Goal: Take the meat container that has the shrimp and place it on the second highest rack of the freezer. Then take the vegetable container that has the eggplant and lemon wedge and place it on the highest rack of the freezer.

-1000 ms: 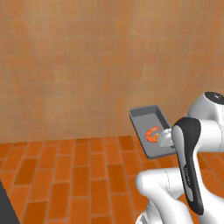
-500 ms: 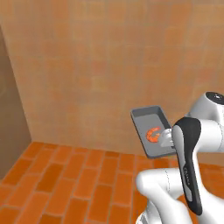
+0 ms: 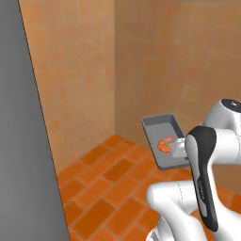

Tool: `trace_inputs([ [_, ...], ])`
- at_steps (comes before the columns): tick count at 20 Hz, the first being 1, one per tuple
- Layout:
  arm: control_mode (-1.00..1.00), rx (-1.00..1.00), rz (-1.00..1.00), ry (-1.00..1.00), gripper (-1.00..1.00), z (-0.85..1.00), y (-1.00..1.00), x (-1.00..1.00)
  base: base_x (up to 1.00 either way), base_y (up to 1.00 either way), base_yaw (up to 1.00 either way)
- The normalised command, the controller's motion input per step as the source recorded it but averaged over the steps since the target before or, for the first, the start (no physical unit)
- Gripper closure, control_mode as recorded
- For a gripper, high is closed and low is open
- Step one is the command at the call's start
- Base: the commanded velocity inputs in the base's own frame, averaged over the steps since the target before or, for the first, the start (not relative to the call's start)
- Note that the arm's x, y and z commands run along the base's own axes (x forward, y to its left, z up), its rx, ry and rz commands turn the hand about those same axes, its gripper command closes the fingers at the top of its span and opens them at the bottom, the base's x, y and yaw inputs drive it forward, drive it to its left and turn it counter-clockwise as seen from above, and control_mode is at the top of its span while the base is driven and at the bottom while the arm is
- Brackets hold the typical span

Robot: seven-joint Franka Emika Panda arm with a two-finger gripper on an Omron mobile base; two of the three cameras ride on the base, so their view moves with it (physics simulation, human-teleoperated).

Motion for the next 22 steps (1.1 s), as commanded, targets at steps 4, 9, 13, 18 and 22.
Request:
trace_inputs([
  [4,1.00,0.00,0.00,0.00,1.00,0.00,0.00,0.00,-0.02,0.58,0.89],
  [9,1.00,0.00,0.00,0.00,1.00,0.00,0.00,0.00,-0.41,0.14,0.77],
  [13,1.00,0.00,0.00,0.00,1.00,0.00,0.00,0.00,-0.02,0.20,0.46],
  [18,1.00,0.00,0.00,0.00,1.00,0.00,0.00,0.00,0.00,0.78,0.32],
  [22,1.00,0.00,0.00,0.00,1.00,0.00,0.00,0.00,-0.10,0.78,0.21],
])
